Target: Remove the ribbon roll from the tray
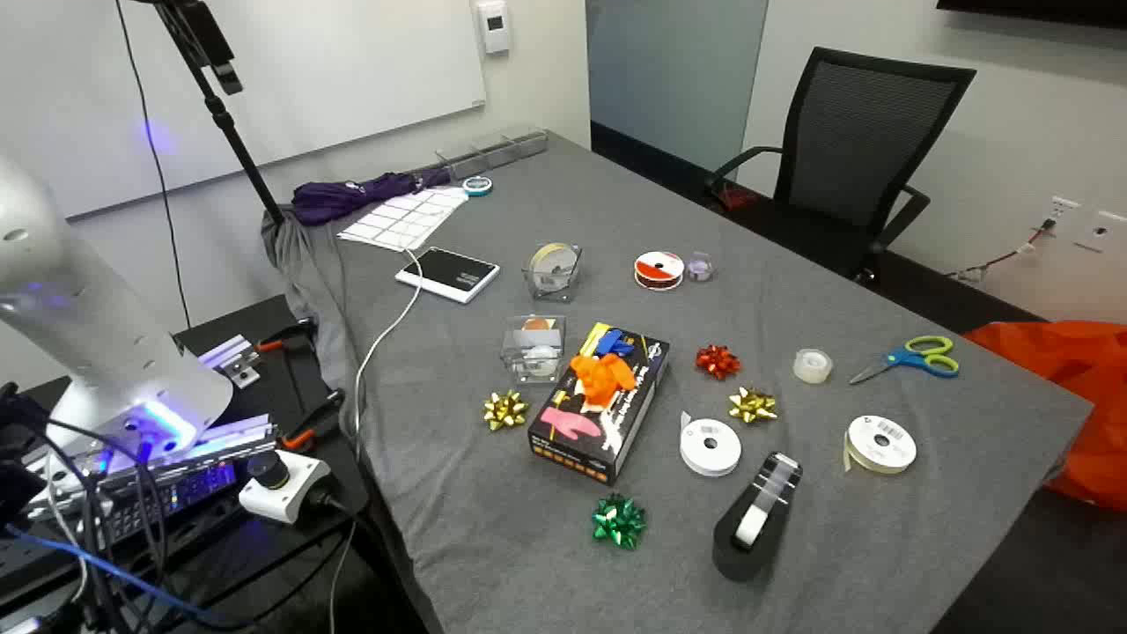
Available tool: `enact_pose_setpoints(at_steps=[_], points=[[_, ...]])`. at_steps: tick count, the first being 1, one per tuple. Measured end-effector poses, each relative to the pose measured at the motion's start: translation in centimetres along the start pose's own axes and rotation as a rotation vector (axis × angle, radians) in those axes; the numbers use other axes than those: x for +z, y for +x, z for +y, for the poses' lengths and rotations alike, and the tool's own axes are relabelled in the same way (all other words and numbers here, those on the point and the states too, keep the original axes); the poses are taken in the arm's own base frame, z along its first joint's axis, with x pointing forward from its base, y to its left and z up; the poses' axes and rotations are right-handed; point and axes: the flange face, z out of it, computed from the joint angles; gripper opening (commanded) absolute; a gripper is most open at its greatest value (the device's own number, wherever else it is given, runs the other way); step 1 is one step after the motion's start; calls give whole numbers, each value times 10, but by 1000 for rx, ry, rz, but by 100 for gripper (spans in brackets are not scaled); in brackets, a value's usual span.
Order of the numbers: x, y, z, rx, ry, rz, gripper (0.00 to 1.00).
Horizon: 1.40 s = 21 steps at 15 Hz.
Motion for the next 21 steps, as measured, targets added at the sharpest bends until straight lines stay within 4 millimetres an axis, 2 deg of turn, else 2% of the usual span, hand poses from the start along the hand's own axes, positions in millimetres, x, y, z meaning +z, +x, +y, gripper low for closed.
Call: enact_pose_setpoints(at_steps=[15, 18, 21], points=[[-3, 2, 1, 5, -1, 18, 100], [-4, 12, 4, 14, -2, 57, 100], [3, 32, 11, 20, -19, 89, 100]])
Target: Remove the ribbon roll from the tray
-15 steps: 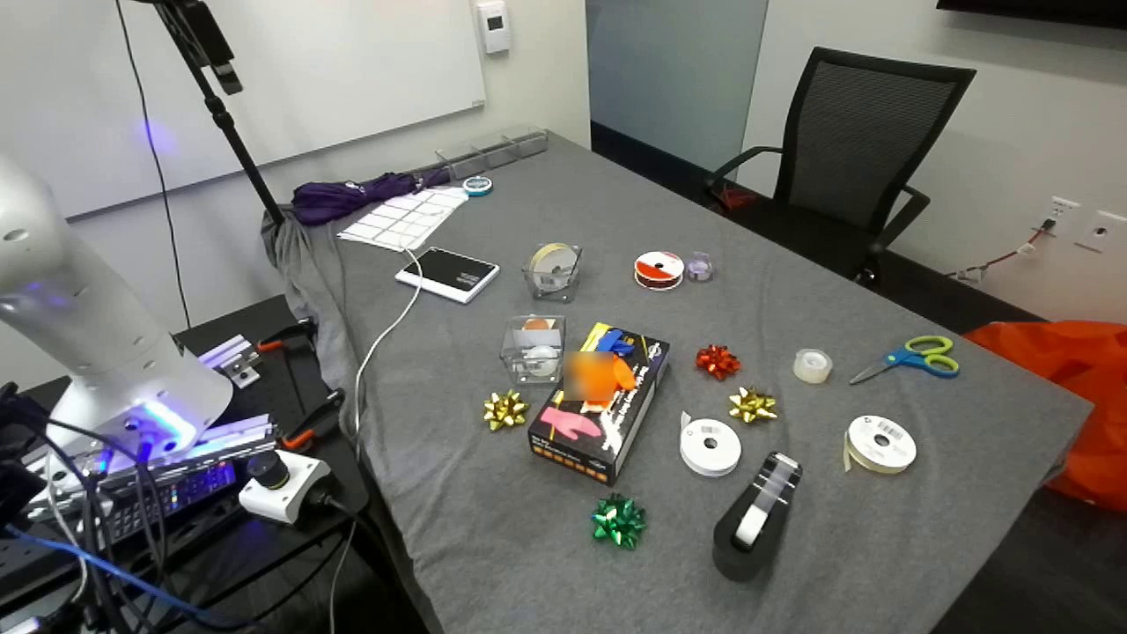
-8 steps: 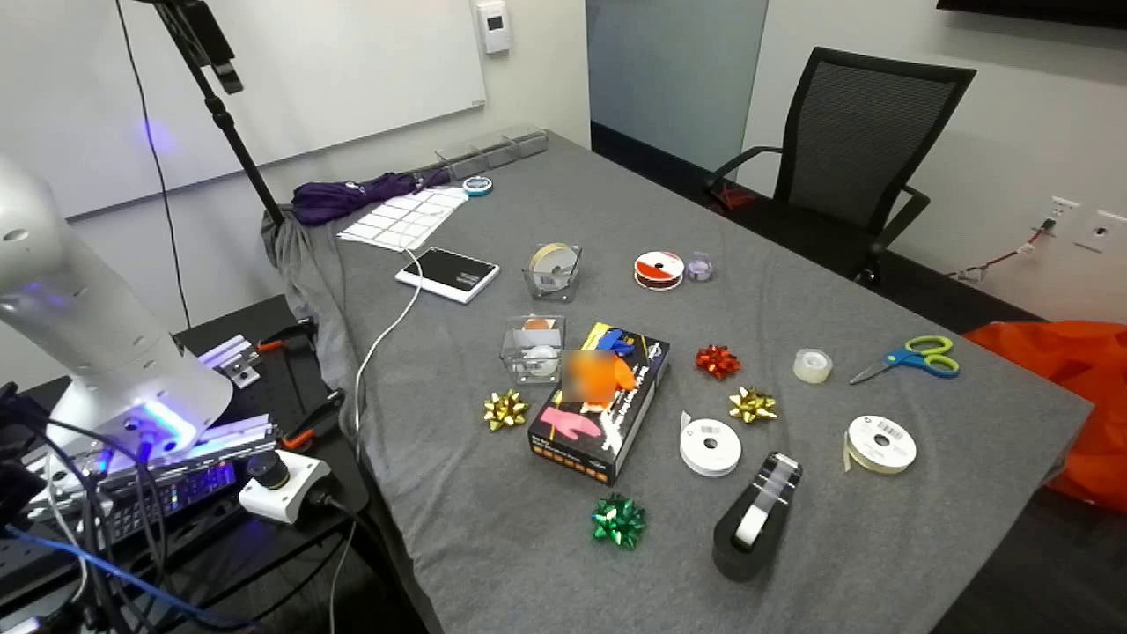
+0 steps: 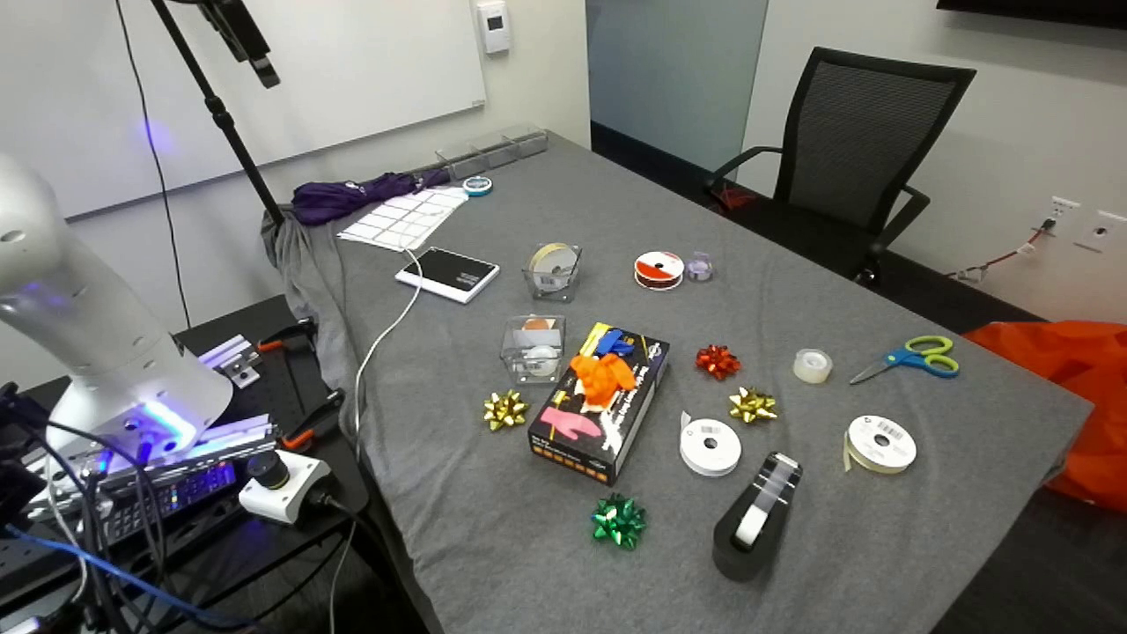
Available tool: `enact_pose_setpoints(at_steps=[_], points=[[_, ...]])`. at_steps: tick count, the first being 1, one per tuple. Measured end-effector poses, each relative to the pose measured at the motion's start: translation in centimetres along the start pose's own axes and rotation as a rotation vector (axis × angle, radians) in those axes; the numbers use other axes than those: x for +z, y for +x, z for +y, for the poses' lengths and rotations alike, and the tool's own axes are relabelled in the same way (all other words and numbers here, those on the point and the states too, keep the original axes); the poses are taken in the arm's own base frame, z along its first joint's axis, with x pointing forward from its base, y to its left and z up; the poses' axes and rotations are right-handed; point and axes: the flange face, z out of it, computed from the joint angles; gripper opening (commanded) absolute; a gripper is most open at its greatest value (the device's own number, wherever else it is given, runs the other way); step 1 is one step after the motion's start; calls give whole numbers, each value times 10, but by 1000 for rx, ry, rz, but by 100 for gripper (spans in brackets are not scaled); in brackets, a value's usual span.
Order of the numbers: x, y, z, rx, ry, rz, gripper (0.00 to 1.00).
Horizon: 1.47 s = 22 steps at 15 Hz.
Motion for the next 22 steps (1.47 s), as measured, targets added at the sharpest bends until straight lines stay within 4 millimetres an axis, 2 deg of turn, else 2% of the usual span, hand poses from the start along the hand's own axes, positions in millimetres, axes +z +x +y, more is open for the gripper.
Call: enact_pose_setpoints(at_steps=[4, 8, 15, 22], points=[[23, 37, 16, -12, -66, 16, 100], [37, 74, 30, -70, -119, -12, 100], [66, 143, 65, -138, -108, -50, 100], [96, 194, 90, -175, -115, -99, 100]])
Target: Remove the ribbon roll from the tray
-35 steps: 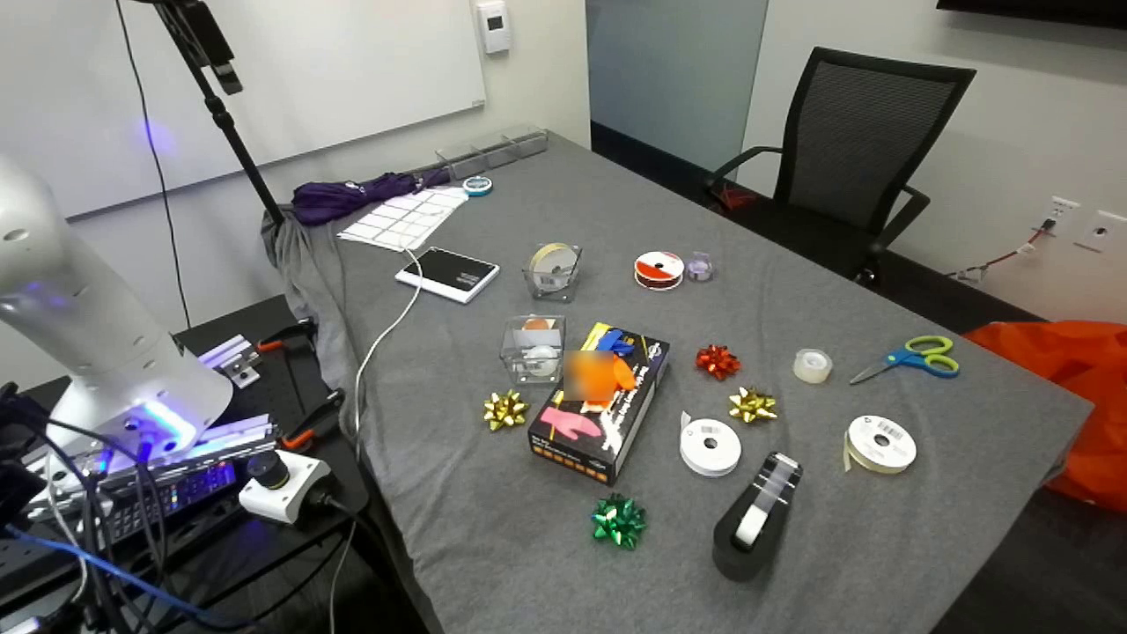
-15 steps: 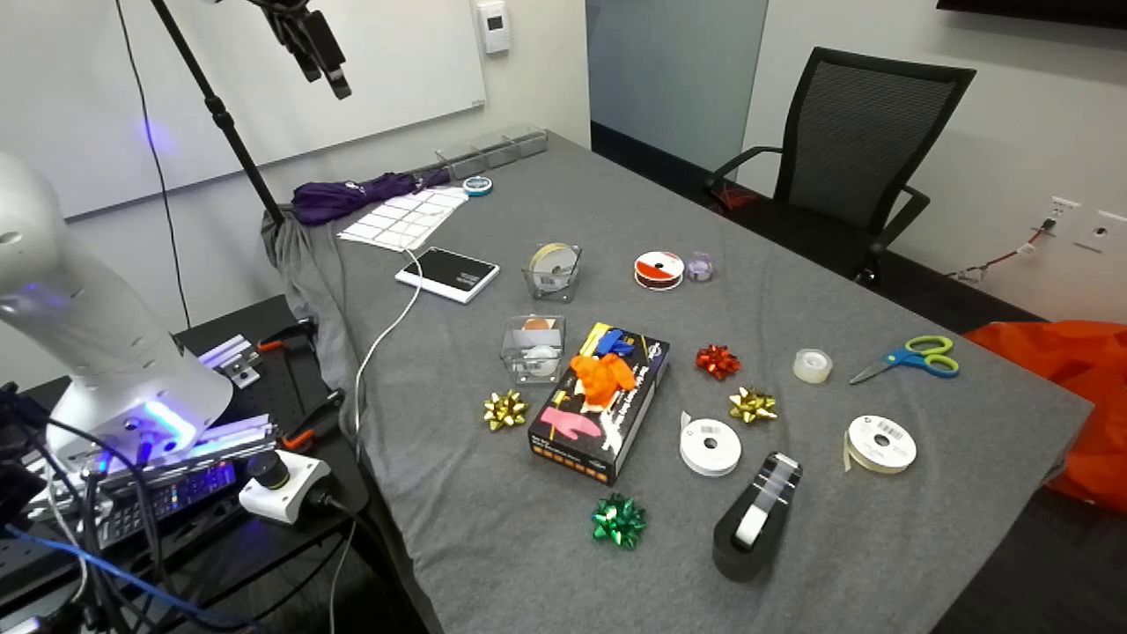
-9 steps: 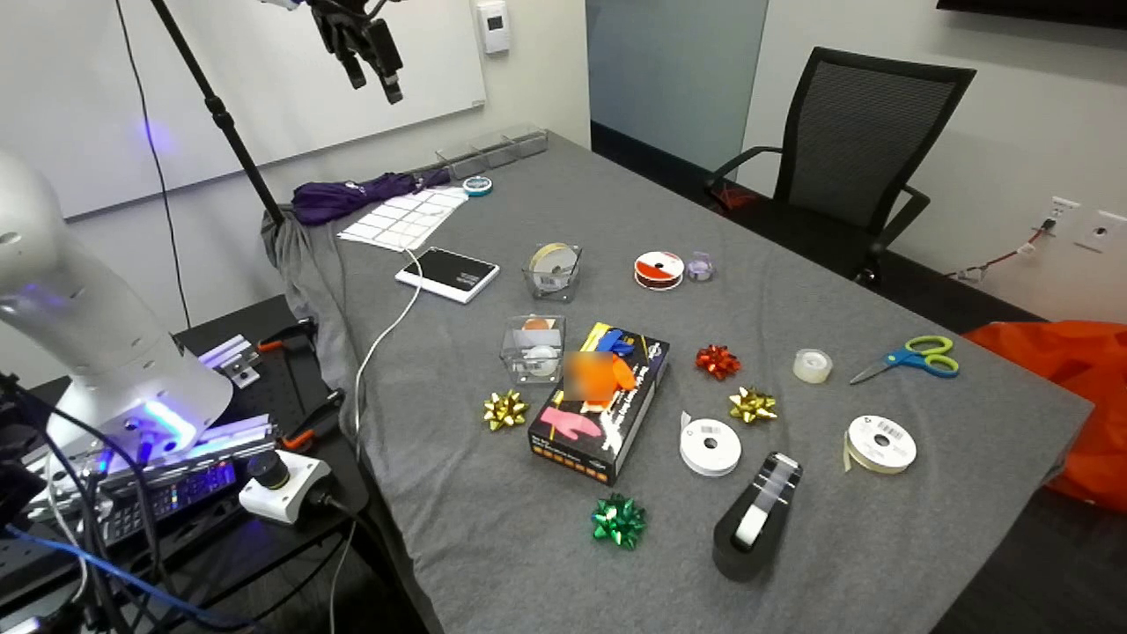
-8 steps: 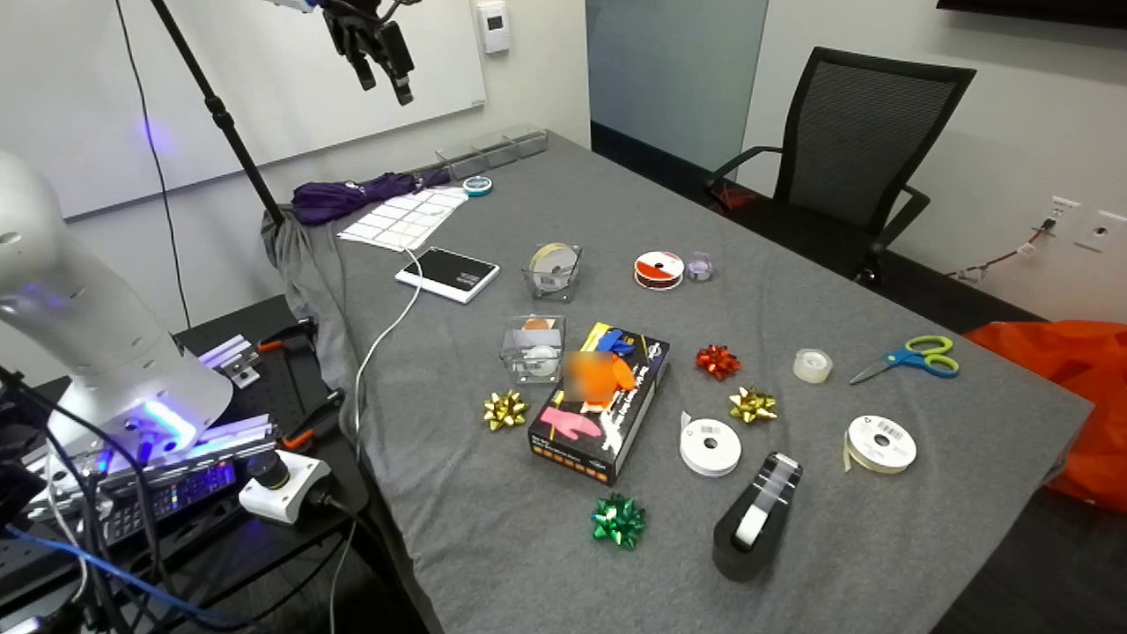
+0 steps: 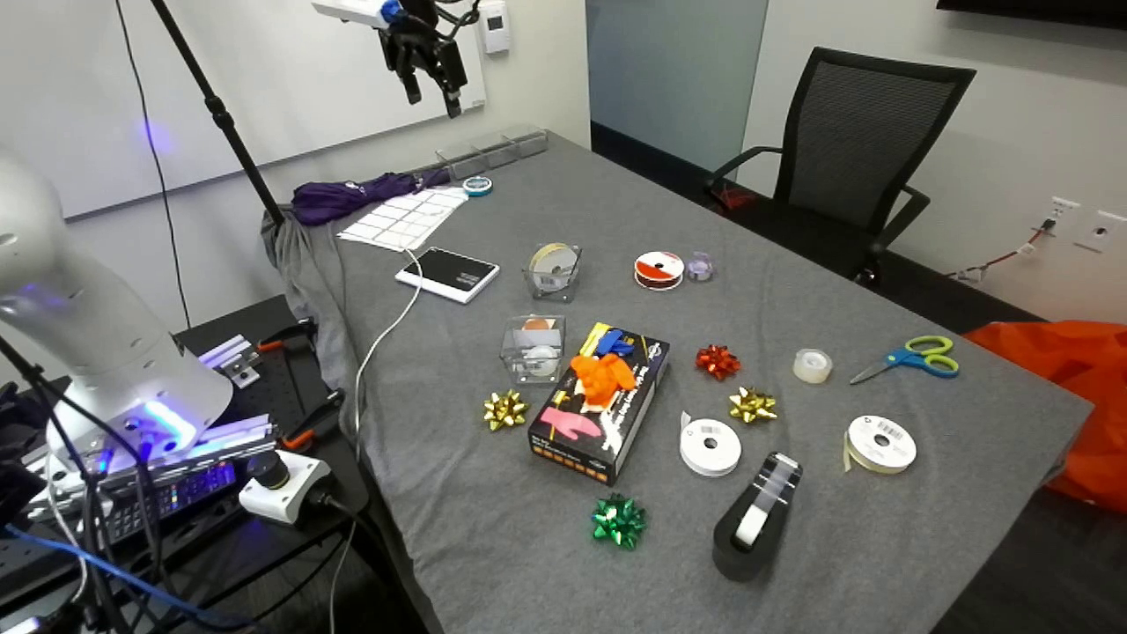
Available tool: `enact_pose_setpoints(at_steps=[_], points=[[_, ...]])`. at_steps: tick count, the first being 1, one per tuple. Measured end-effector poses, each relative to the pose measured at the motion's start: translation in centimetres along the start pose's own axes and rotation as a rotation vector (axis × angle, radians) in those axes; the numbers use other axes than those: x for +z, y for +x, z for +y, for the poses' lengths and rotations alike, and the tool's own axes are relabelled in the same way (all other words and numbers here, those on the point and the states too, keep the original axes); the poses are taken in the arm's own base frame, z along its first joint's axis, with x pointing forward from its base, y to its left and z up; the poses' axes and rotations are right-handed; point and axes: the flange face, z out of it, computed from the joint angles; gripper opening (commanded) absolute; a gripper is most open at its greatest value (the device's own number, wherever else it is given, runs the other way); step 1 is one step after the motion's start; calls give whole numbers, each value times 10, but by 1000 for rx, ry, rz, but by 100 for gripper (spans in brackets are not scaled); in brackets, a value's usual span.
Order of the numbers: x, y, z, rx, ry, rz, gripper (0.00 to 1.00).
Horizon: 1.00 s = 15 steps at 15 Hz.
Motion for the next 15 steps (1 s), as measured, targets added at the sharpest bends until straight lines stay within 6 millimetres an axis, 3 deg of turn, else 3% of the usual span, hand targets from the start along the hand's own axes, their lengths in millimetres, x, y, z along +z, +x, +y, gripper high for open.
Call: enact_pose_setpoints(at_steps=[6, 15], points=[[22, 28, 25, 30, -10, -3, 100], [27, 31, 30, 55, -9, -5, 100]])
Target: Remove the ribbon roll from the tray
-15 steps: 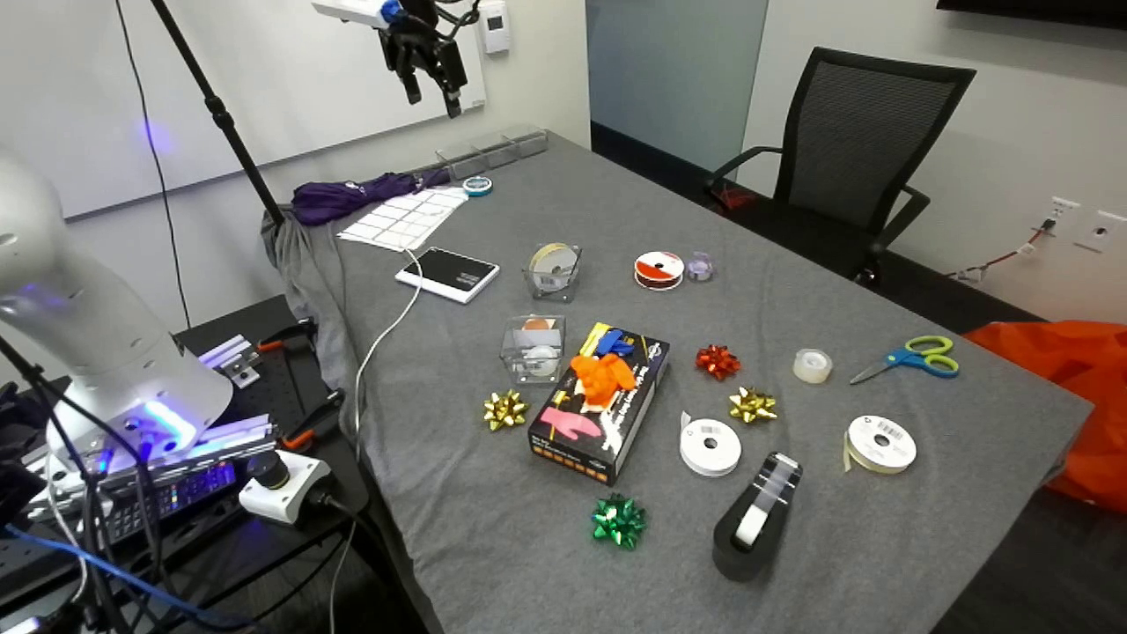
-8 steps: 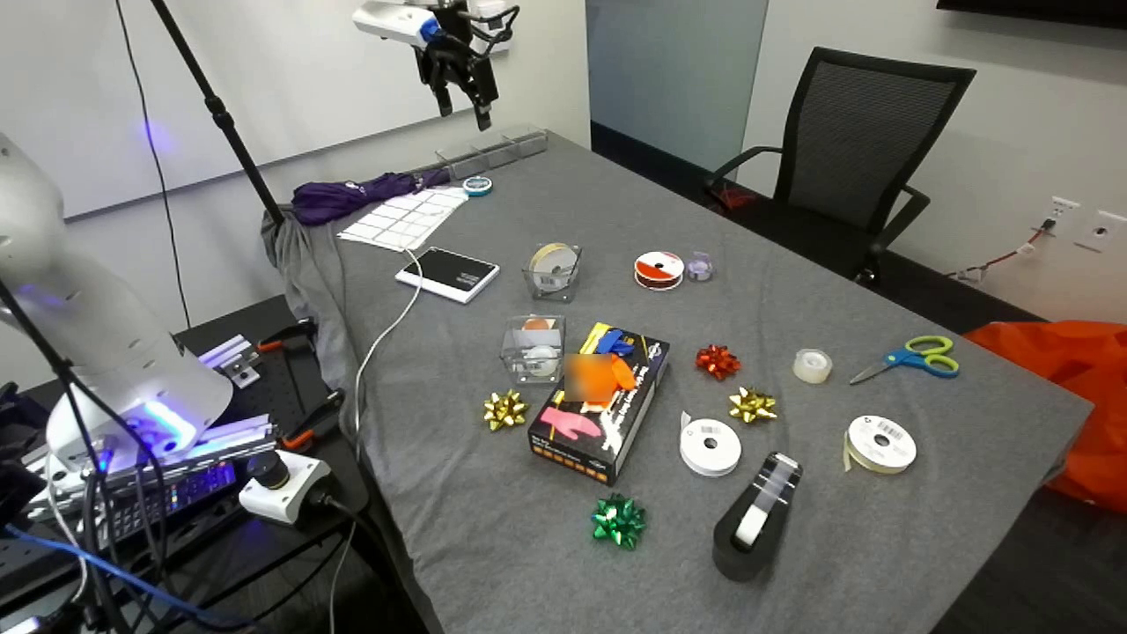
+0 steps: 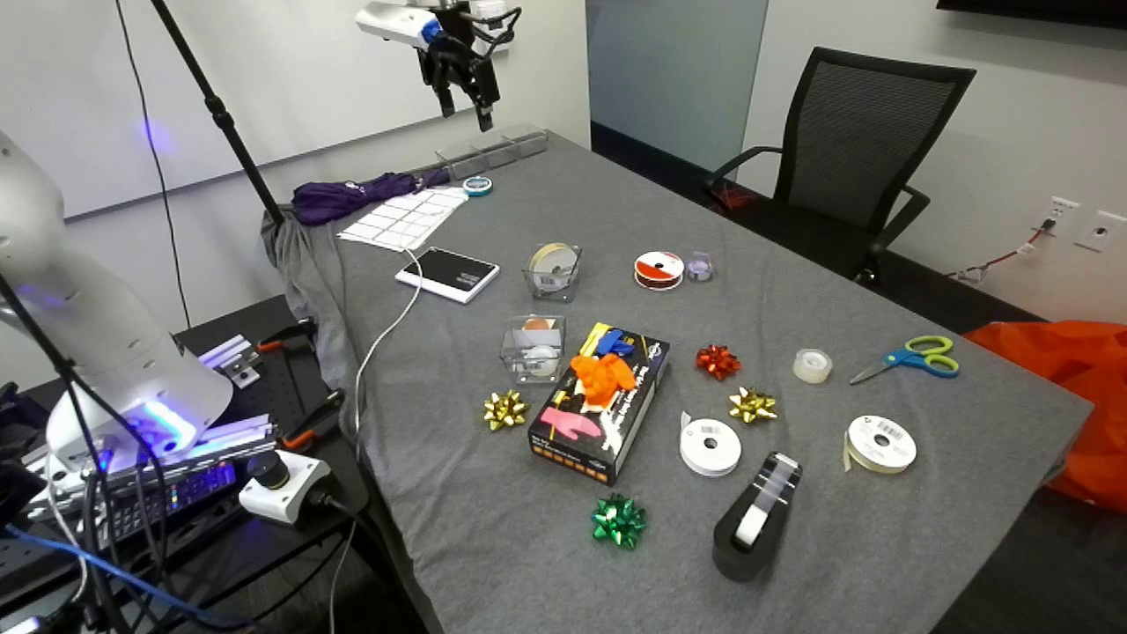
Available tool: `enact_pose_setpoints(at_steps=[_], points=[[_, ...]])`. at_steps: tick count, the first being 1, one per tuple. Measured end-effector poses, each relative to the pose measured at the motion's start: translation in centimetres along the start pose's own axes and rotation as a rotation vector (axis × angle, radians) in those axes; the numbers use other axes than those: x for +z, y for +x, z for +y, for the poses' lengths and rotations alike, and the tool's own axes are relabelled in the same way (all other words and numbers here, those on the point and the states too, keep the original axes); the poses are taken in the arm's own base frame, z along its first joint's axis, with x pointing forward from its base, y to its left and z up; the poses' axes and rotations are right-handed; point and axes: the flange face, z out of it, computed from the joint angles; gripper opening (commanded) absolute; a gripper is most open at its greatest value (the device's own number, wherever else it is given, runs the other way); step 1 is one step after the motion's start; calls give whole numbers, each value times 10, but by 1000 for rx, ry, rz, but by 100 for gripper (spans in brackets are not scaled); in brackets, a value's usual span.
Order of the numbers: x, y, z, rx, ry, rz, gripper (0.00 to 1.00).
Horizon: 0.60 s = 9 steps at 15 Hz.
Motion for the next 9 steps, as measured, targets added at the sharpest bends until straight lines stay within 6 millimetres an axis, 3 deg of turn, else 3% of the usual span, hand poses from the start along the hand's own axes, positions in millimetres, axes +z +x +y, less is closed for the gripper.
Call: enact_pose_setpoints(at_steps=[9], points=[[39, 22, 18, 300, 45, 93, 100]])
